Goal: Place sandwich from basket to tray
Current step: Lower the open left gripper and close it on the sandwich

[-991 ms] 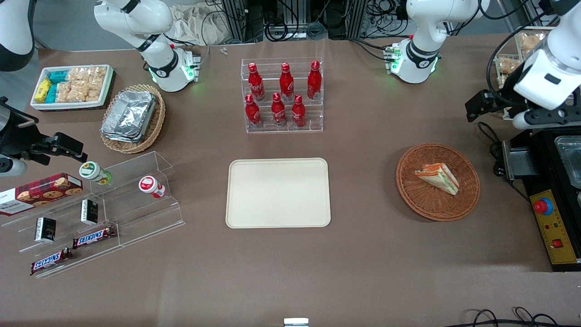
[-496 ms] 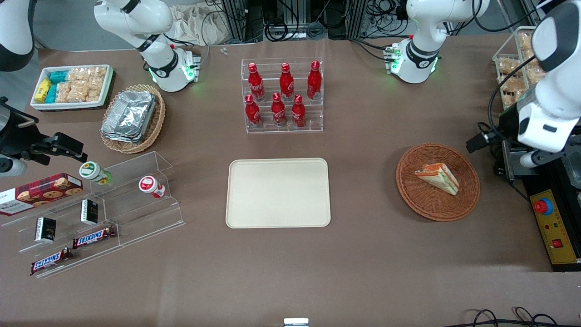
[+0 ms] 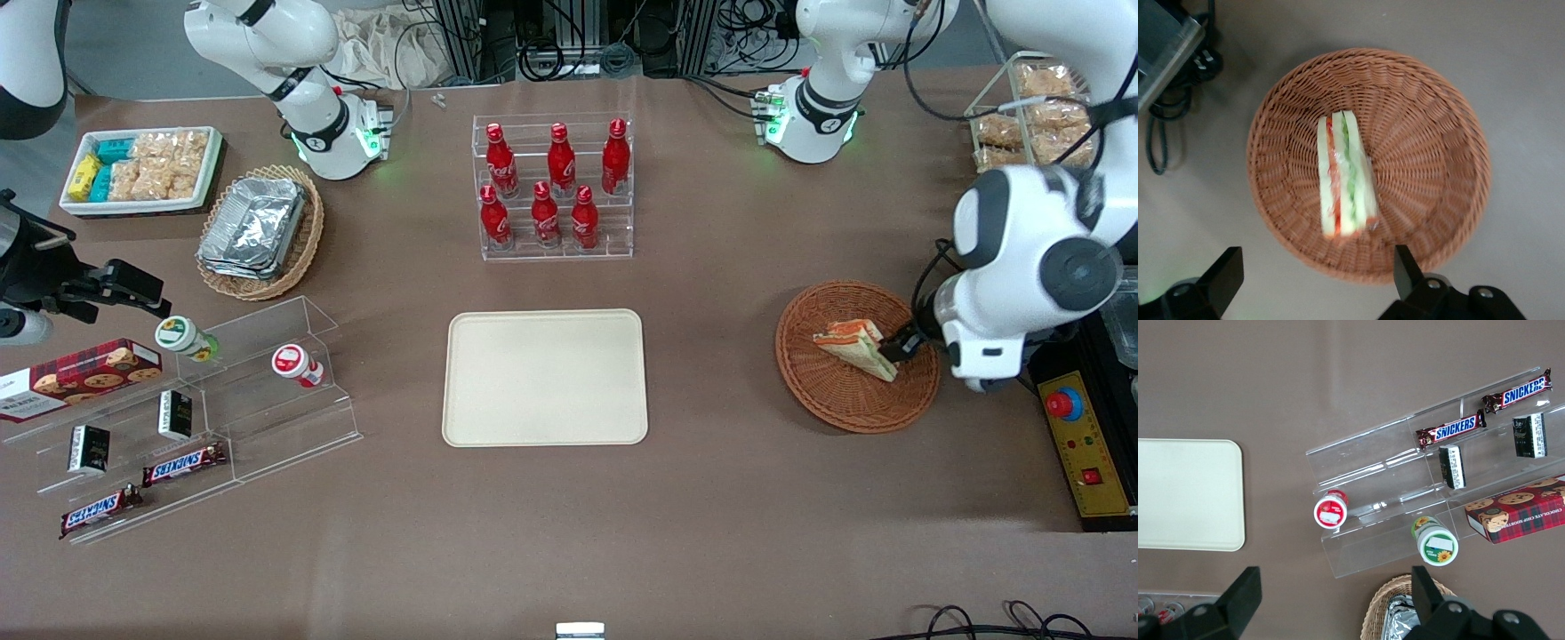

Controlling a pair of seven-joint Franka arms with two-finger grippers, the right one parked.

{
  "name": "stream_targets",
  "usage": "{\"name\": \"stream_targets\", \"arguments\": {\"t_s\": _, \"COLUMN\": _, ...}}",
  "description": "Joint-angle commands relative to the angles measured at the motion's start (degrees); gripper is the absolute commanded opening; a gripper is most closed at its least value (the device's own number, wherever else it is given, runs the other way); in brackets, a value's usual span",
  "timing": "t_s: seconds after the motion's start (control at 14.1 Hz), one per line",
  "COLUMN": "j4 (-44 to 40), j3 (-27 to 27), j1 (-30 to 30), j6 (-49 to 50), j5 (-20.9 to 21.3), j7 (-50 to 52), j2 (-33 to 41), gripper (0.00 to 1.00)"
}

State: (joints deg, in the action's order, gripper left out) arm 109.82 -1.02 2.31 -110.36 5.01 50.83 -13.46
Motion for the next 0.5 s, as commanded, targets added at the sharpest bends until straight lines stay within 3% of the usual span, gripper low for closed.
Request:
{"name": "stream_targets", "arguments": {"t_s": 0.0, "j4": 1.08, "j3": -0.12, "j1": 0.33, "j6": -4.31, "j5": 2.37, "j7": 5.06, "j2": -3.32, "gripper": 1.00}}
{"name": "stream_targets", "arguments": {"t_s": 0.42, "j4": 9.44, "j3": 0.06, "j1": -0.28, "j6": -12.86, "j5": 1.76, "j7": 6.13, "j2": -4.38, "gripper": 1.00}}
